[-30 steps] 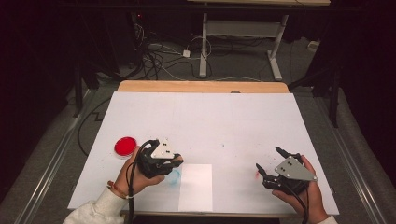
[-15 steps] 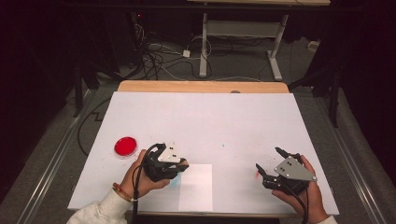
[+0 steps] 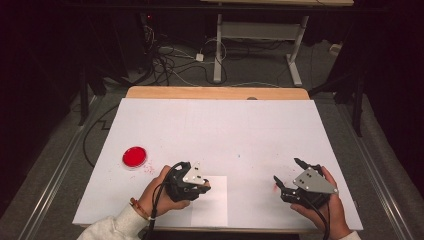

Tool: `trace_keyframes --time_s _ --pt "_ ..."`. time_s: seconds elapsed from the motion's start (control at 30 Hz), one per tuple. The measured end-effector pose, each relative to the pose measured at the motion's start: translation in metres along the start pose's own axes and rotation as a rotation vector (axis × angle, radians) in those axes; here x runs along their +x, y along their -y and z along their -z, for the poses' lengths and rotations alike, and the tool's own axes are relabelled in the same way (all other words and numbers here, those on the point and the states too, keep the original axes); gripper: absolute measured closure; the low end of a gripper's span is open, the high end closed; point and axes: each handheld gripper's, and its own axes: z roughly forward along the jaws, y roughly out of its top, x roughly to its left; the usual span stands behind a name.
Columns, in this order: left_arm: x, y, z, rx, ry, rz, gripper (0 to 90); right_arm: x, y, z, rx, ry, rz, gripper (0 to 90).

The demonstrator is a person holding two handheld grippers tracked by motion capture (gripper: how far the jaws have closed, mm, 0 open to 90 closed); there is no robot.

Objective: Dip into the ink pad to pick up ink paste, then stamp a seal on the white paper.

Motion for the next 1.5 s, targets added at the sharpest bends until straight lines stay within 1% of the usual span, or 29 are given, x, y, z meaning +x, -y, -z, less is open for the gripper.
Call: trace_keyframes --time_s 0.27,0.37,0.57,0.83,1.0,1.13,1.27,1.37,1.5 --pt "-0.004 -0.001 -0.007 0.018 0.016 -0.023 73.4 0.0 0.0 0.001 -0.001 0.001 -0.004 20.4" --pt "-0.002 0.0 -0.008 0.012 0.028 -0.015 73.4 -0.001 -0.001 -0.001 0.0 -0.005 -0.003 20.4" --pt "-0.003 0.002 -0.016 0.027 0.052 -0.025 73.4 0.0 -0.001 -0.006 0.013 -0.008 -0.009 20.6" --pt "-0.005 0.002 -0.018 0.041 0.058 -0.032 73.4 0.001 -0.002 -0.007 0.016 -0.011 -0.005 20.6" --pt "-0.007 0.002 -0.023 0.055 0.058 -0.035 73.4 0.001 -0.002 -0.007 0.015 -0.014 -0.003 20.6" --pt "-0.008 0.002 -0.027 0.06 0.07 -0.032 73.4 0.001 -0.003 -0.007 0.011 -0.02 0.004 20.7" --pt "-0.008 0.002 -0.031 0.068 0.079 -0.031 73.4 0.001 -0.004 -0.009 0.009 -0.024 0.001 20.8" --pt "-0.009 0.003 -0.035 0.085 0.082 -0.039 73.4 0.002 -0.003 -0.009 0.015 -0.028 0.005 20.8" --pt "-0.009 0.004 -0.039 0.098 0.1 -0.038 73.4 0.002 -0.003 -0.008 0.007 -0.026 0.007 20.7"
